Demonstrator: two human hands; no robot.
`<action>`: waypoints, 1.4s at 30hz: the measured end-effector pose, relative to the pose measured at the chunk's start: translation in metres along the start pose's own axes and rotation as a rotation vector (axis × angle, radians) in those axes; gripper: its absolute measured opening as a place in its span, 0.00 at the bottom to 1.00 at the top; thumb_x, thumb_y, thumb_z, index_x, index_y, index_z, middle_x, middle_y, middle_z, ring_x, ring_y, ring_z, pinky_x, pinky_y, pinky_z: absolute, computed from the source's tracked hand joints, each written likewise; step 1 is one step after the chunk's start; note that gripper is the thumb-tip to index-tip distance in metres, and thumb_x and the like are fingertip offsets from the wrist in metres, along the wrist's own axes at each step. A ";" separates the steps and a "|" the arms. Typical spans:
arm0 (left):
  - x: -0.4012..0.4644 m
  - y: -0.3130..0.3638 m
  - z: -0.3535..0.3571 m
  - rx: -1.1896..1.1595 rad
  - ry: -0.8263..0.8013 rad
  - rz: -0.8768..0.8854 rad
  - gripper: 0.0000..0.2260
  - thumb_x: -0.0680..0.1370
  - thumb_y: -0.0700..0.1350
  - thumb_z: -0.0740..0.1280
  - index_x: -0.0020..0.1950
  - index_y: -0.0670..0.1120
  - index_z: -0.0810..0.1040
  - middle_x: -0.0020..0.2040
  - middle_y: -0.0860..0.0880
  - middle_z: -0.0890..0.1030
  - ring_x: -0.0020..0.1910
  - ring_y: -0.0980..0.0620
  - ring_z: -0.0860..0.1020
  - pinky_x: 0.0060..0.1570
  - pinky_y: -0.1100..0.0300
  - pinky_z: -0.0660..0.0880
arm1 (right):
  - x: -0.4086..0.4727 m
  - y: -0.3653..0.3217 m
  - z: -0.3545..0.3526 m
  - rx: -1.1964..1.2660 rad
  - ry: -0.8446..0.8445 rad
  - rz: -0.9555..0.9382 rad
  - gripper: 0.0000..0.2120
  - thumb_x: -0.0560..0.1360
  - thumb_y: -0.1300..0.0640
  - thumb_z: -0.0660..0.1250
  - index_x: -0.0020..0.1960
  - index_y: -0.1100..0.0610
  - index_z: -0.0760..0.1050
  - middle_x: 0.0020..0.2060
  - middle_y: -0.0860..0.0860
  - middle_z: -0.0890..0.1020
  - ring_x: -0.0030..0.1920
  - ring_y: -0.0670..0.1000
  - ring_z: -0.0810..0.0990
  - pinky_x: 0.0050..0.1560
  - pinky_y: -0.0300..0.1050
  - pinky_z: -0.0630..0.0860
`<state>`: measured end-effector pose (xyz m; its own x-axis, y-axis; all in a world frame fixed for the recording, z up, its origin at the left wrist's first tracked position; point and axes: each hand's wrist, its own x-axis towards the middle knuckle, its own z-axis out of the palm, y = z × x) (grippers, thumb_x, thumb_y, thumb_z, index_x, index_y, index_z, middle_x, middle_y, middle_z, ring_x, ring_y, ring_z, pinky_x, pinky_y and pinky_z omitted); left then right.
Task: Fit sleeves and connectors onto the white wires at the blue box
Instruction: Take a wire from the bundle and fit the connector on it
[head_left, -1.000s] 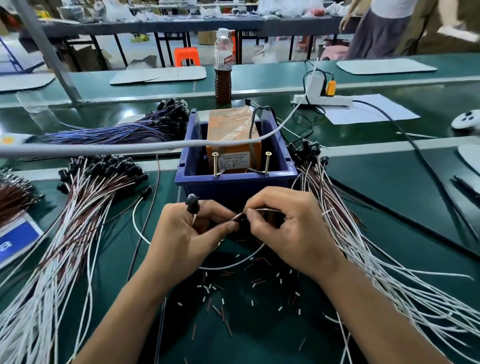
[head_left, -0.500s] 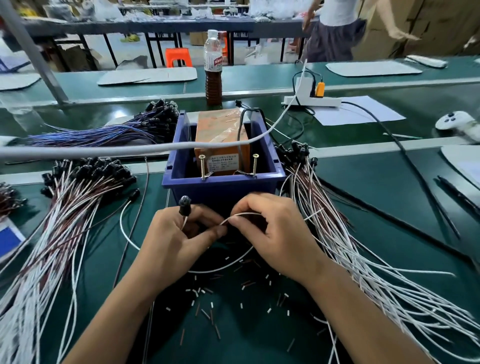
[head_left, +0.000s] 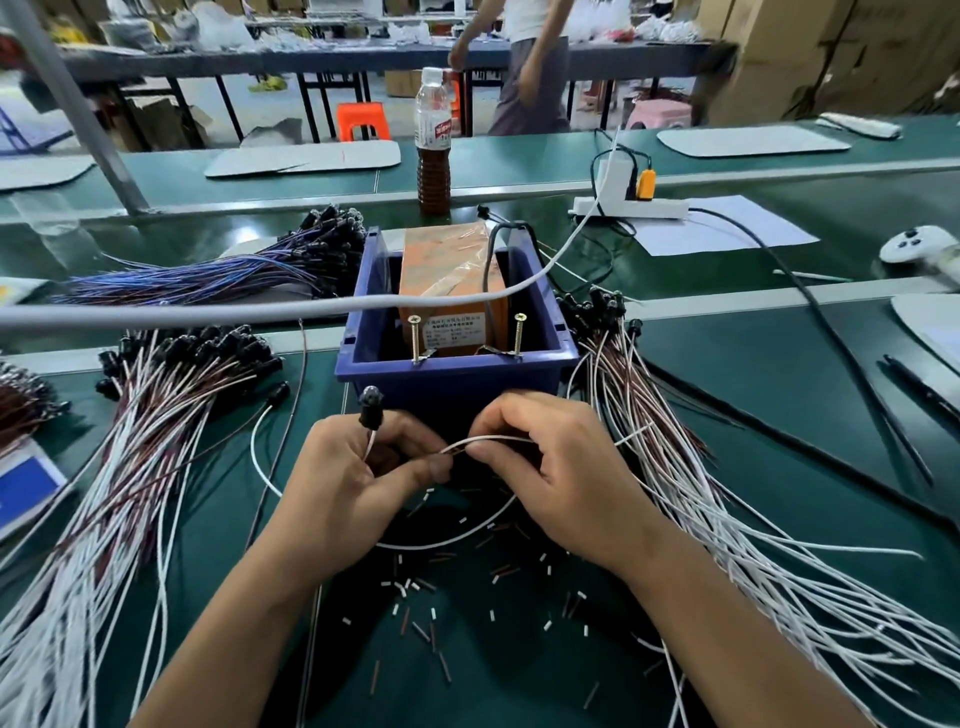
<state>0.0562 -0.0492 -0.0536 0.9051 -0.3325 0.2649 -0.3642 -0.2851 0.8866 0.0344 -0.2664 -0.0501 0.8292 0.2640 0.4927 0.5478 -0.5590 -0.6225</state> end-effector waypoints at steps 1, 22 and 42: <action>0.000 0.000 -0.001 0.000 -0.002 0.003 0.02 0.71 0.46 0.75 0.42 0.54 0.85 0.36 0.46 0.85 0.34 0.40 0.81 0.34 0.49 0.75 | 0.000 0.000 0.000 0.001 0.001 -0.004 0.03 0.81 0.57 0.71 0.49 0.56 0.81 0.43 0.44 0.82 0.45 0.44 0.80 0.47 0.47 0.77; -0.004 0.001 -0.026 -0.624 -0.068 -0.167 0.19 0.64 0.54 0.84 0.44 0.42 0.86 0.33 0.42 0.81 0.24 0.55 0.63 0.28 0.66 0.61 | -0.001 0.004 -0.016 0.259 0.180 0.117 0.07 0.81 0.54 0.70 0.47 0.55 0.85 0.30 0.49 0.81 0.29 0.48 0.79 0.34 0.42 0.76; -0.001 0.005 -0.010 -1.086 -0.137 -0.090 0.26 0.68 0.47 0.83 0.64 0.46 0.84 0.37 0.50 0.80 0.25 0.60 0.57 0.23 0.71 0.61 | 0.000 0.003 -0.027 0.354 0.048 0.194 0.09 0.82 0.59 0.71 0.44 0.57 0.85 0.30 0.52 0.83 0.27 0.41 0.74 0.31 0.30 0.68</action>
<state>0.0551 -0.0415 -0.0457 0.8623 -0.4662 0.1978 0.1500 0.6081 0.7796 0.0330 -0.2889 -0.0357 0.9194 0.1387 0.3680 0.3929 -0.2874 -0.8735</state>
